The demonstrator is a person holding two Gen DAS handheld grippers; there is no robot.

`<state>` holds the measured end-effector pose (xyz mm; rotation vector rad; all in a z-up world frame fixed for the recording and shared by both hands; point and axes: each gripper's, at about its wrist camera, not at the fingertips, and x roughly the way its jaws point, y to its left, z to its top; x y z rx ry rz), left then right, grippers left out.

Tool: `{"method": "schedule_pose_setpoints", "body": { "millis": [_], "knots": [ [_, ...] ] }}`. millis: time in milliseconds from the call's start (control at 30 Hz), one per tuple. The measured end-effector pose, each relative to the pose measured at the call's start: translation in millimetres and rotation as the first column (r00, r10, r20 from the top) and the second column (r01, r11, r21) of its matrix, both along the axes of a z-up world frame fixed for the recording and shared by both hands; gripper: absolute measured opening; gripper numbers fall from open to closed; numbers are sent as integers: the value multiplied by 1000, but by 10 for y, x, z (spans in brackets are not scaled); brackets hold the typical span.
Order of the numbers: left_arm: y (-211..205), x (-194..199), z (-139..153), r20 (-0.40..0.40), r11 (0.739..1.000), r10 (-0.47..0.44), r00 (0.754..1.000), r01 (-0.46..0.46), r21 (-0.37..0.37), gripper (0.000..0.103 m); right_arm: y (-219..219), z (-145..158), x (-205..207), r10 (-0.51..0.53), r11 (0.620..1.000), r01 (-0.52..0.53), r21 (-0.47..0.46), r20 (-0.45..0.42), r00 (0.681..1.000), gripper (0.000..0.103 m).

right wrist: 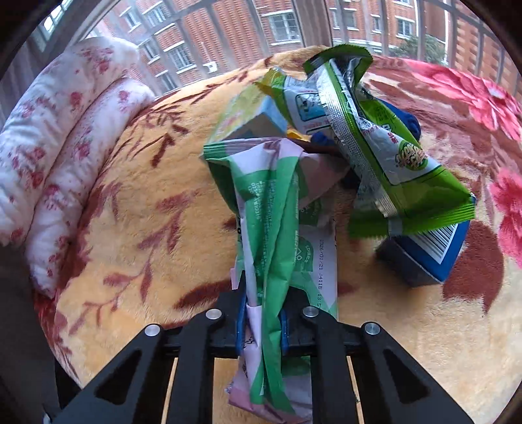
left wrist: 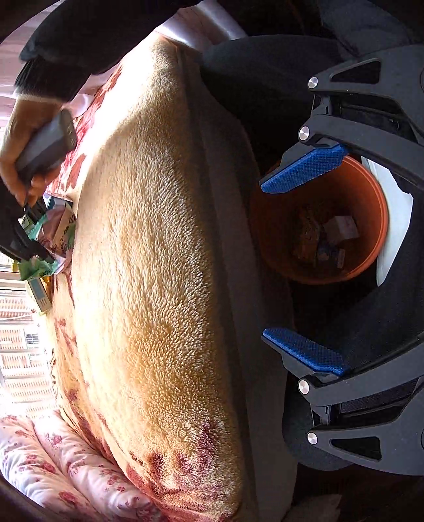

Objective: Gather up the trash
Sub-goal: 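Grasp the green-and-white snack bag with the right gripper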

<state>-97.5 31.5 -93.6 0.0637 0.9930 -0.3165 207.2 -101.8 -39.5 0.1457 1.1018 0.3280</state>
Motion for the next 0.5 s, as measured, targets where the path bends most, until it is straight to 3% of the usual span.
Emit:
{"method": "schedule_pose_setpoints", "body": {
  "millis": [100,267,500],
  "knots": [
    [-1,-12,29,7,1000,-9,1000,9,-8,82,-30,162,-373,86,992,-90,83,54,995,14],
    [48,-67,250,67,998,-36,997,40,-55,82,-353,501,-1270,185,946,-228,231,194,963,14],
    [75,359,627,101,992,21,995,-8,-128,82,-1354,686,-2157,-31,979,-38,201,325,945,15]
  ]
}}
